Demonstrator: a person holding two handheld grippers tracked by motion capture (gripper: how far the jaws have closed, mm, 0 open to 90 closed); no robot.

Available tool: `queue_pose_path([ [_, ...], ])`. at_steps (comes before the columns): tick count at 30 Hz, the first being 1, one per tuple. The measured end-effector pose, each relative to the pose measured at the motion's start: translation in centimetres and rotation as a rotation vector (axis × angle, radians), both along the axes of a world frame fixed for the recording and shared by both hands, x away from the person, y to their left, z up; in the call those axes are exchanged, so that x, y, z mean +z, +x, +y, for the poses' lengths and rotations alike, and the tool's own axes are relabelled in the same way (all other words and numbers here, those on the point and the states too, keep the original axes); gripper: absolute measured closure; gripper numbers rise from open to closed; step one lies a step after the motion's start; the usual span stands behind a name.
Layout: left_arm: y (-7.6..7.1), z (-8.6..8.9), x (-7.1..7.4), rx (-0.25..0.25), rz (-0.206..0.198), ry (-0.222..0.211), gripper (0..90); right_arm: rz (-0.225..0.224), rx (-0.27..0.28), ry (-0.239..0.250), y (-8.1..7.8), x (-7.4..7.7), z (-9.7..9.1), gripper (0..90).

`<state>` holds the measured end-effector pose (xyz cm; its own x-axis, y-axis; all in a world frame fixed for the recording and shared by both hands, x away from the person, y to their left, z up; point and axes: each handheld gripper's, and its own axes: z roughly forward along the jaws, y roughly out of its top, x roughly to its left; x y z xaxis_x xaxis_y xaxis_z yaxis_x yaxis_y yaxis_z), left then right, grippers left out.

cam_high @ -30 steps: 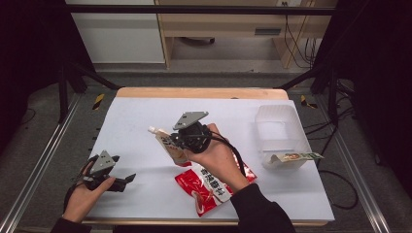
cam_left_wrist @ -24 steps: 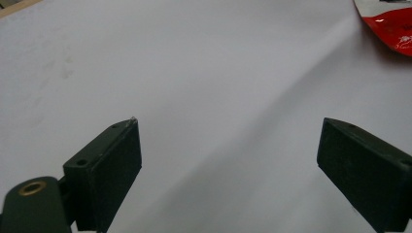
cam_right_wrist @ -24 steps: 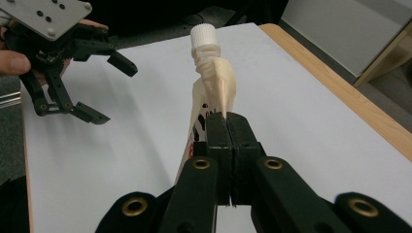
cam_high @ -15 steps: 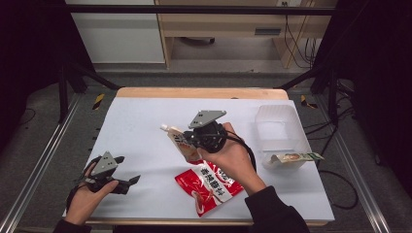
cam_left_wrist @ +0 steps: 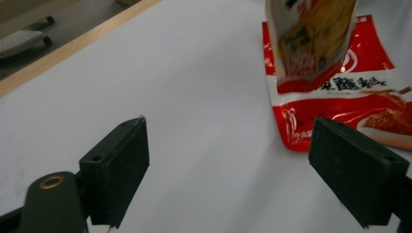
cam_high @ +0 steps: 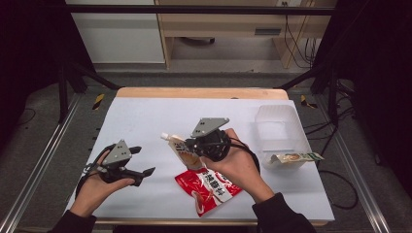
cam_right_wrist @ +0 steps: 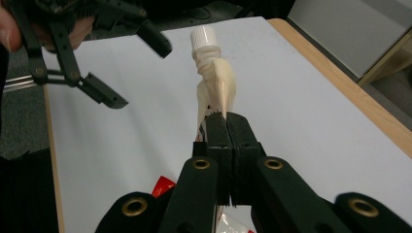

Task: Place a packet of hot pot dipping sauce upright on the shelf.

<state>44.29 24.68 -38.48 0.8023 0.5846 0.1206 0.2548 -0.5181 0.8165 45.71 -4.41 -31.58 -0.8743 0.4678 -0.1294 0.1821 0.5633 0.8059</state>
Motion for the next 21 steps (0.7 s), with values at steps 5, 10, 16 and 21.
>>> queue_pose_path([
  [5,0.8,-1.4,2.4,-0.043,-0.025,0.002,17.3,0.005,0.025,-0.009,-0.3,-0.2,0.5,90.0],
  [10,1.3,-2.2,4.0,-0.096,-0.032,-0.007,29.2,0.004,0.043,-0.004,-0.6,-0.1,1.0,89.9],
  [16,1.8,-3.1,4.5,-0.156,0.001,-0.021,37.5,0.006,0.061,0.002,-0.7,-0.1,1.4,89.9],
  [21,1.9,-3.6,4.9,-0.170,-0.004,-0.001,42.8,0.005,0.061,0.003,-0.7,0.0,1.5,89.9],
])
